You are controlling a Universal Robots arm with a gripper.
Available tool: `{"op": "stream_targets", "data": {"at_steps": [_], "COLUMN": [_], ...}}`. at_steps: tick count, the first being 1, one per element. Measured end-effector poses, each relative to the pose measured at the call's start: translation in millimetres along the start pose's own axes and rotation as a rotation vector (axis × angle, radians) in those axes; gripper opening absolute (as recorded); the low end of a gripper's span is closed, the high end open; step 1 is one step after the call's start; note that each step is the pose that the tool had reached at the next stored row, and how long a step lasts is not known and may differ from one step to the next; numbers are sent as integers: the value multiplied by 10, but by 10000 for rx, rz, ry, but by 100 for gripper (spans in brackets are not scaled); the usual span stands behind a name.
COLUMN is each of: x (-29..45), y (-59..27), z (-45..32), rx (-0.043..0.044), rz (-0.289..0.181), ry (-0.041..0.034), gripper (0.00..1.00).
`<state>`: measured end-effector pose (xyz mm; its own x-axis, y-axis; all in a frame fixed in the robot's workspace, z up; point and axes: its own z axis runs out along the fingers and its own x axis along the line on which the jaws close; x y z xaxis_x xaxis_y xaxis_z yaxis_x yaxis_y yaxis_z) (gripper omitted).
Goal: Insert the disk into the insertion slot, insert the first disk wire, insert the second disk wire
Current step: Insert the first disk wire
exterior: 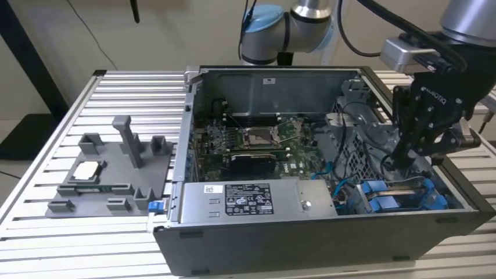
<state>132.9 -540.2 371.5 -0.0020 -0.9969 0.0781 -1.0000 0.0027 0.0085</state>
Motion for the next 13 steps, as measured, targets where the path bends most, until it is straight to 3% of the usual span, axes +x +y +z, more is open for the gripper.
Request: {"op": "stream_targets", "data": {"at_steps": [13], "x": [-7], "y": [-106], "z": [97], "rx": [2], "rz": [-14], "ry": [45], "gripper": [19]}}
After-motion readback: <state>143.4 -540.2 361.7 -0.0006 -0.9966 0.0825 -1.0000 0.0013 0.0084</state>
